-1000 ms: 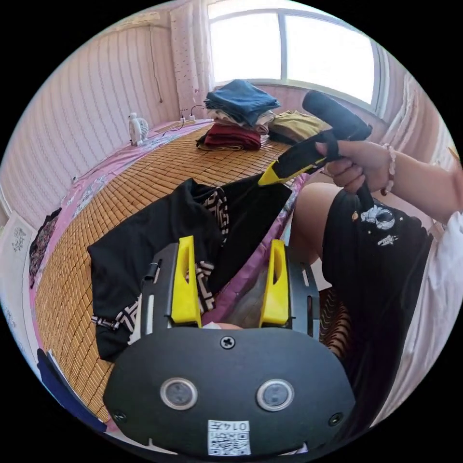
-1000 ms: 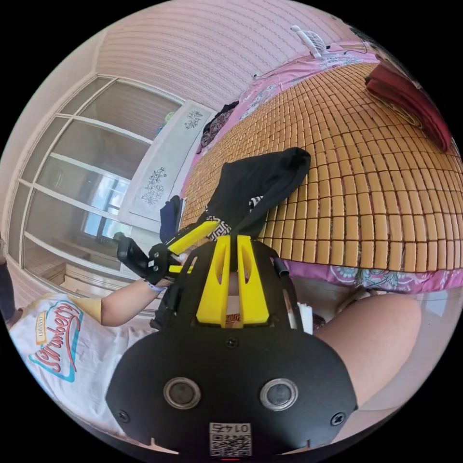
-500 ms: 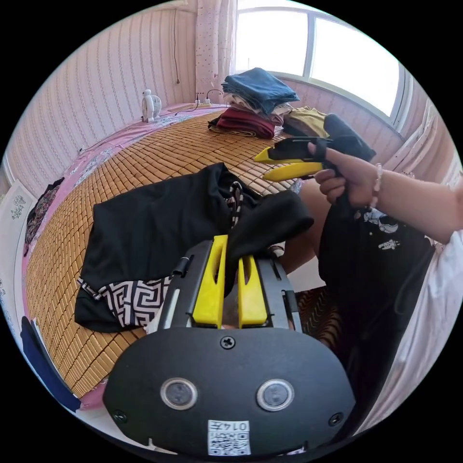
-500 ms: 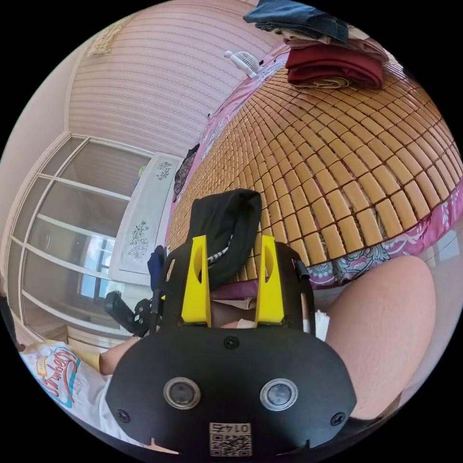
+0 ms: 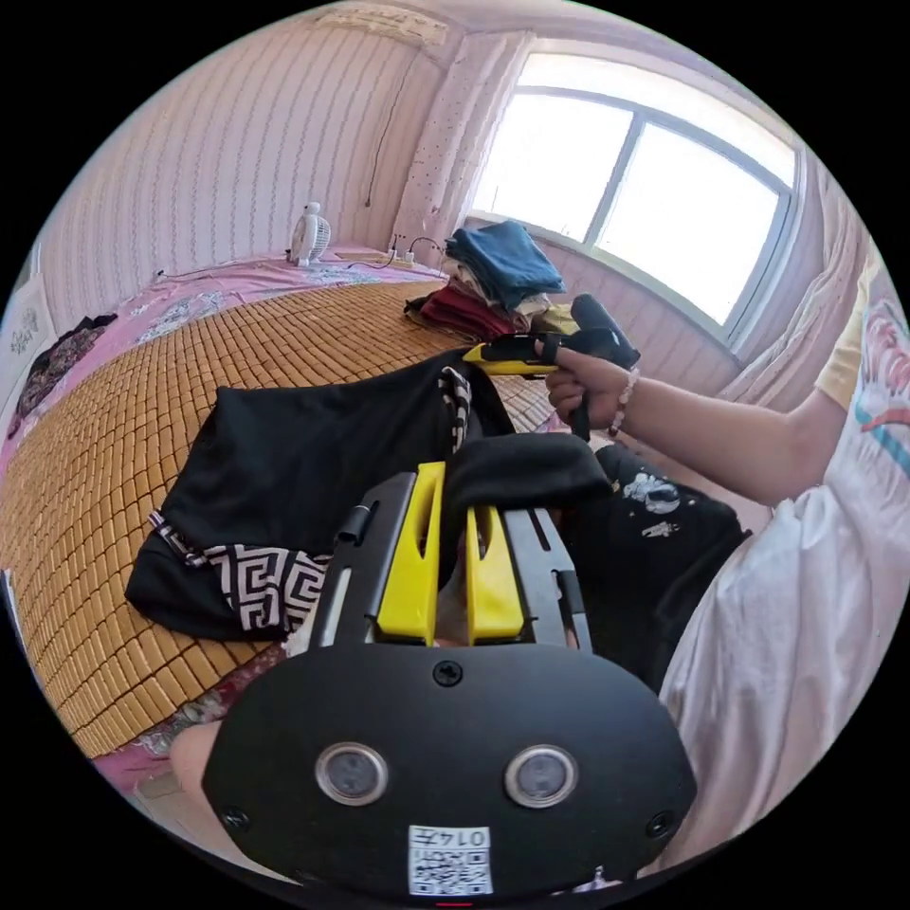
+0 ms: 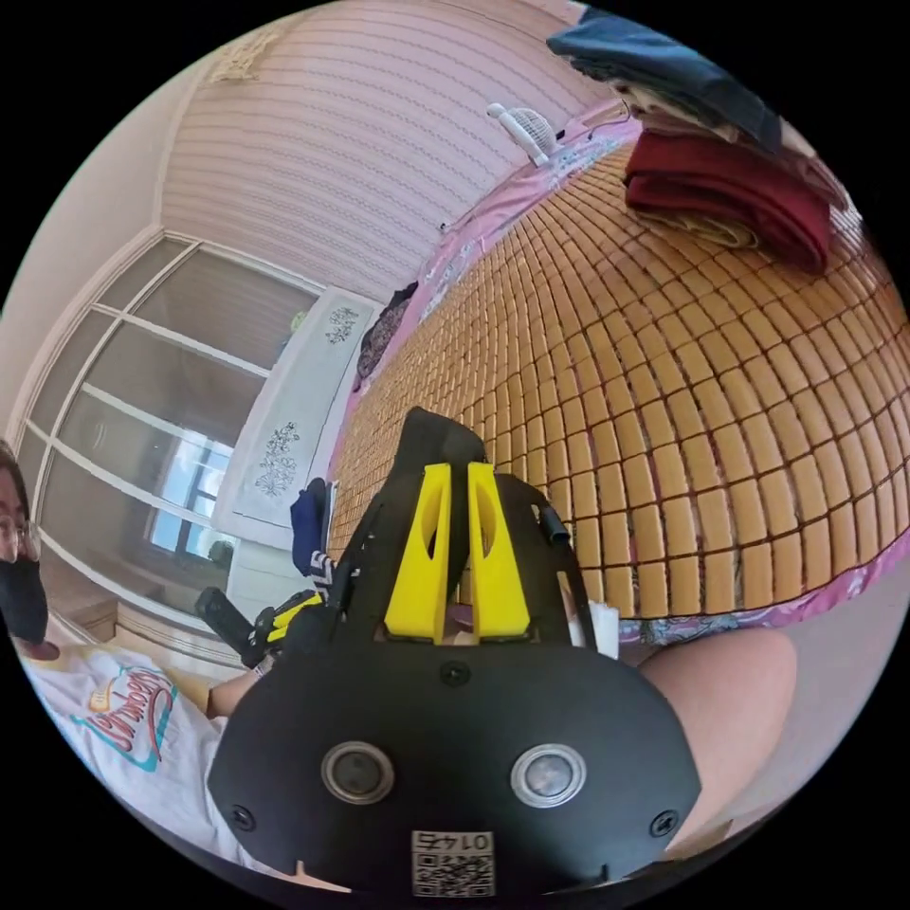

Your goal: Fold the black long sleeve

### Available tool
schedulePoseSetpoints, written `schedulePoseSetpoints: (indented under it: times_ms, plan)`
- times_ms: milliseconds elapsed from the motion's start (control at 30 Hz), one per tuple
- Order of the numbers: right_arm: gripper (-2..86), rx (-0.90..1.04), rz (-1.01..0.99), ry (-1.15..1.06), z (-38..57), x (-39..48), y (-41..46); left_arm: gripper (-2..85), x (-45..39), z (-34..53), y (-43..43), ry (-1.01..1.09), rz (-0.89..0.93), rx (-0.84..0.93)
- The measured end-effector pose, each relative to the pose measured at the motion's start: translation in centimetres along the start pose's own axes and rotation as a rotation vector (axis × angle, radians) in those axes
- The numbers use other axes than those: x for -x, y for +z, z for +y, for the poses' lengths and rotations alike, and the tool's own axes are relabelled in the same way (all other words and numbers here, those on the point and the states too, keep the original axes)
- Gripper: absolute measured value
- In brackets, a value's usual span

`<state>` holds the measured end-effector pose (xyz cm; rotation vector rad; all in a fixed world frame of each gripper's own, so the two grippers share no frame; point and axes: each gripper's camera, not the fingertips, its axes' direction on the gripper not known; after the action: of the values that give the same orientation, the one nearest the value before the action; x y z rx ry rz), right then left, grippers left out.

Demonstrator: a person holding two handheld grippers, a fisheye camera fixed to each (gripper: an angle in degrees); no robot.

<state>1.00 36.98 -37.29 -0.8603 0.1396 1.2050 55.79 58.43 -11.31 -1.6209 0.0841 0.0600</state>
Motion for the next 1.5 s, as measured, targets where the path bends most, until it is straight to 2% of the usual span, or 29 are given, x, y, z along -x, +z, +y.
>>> schedulePoseSetpoints:
  times_ms: [67, 167, 267, 367, 467, 567, 633, 767, 933, 1033, 1133, 1267, 1333, 1433, 1500]
  plan:
    - [2.8, -0.010, 0.012, -0.050, -1.7, 2.3, -1.5, 3.8, 0.9, 0.6, -0.6, -0.063, 0.025, -0.080]
    - [3.4, 0.077, 0.052, -0.123, -6.1, 6.7, 0.1, 3.9, 3.2, 2.2, -1.6, -0.191, 0.044, -0.174]
    - [5.2, 0.186, 0.100, -0.194, -10.3, 10.9, 6.6, 4.5, 6.4, 4.5, -3.0, -0.313, -0.083, -0.218]
    - [6.8, 0.262, 0.225, -0.166, -13.0, 12.2, 13.4, 7.4, 11.5, 7.6, -2.8, -0.563, -0.196, -0.137]
    - [7.4, 0.238, 0.215, -0.198, -13.8, 13.7, 16.7, 9.8, 15.5, 10.7, -3.2, -0.728, -0.209, -0.092]
    - [7.8, 0.243, 0.277, -0.311, -13.5, 15.6, 18.5, 9.9, 17.1, 13.1, -5.1, -0.752, -0.274, -0.205]
    - [8.2, 0.271, 0.345, -0.381, -13.2, 16.3, 19.6, 10.2, 18.0, 13.8, -5.3, -0.765, -0.263, -0.208]
    - [9.7, 0.348, 0.474, -0.435, -13.1, 16.9, 22.3, 11.3, 19.7, 14.4, -4.5, -0.771, -0.278, -0.178]
    - [9.6, 0.406, 0.507, -0.464, -13.7, 17.7, 25.9, 10.6, 21.1, 14.8, -2.5, -0.745, -0.265, -0.077]
    - [5.8, 0.541, 0.530, -0.486, -15.0, 17.9, 28.9, 8.1, 21.1, 15.1, -1.8, -0.703, -0.325, -0.024]
    - [3.0, 0.485, 0.485, -0.495, -17.4, 19.7, 28.8, 7.5, 21.1, 15.4, -1.9, -0.674, -0.361, 0.000]
    - [3.5, 0.417, 0.369, -0.271, -20.5, 18.6, 29.9, 7.1, 21.9, 16.5, -2.5, -0.697, -0.330, -0.014]
    - [5.0, 0.403, 0.343, -0.228, -21.3, 18.4, 30.5, 7.2, 22.2, 17.2, -3.0, -0.714, -0.307, -0.026]
    - [9.7, 0.342, 0.336, -0.358, -22.0, 20.4, 30.8, 8.3, 22.5, 18.5, -4.4, -0.765, -0.260, -0.068]
    - [13.0, 0.368, 0.431, -0.496, -21.7, 21.6, 32.4, 10.4, 22.6, 19.3, -5.5, -0.787, -0.234, -0.121]
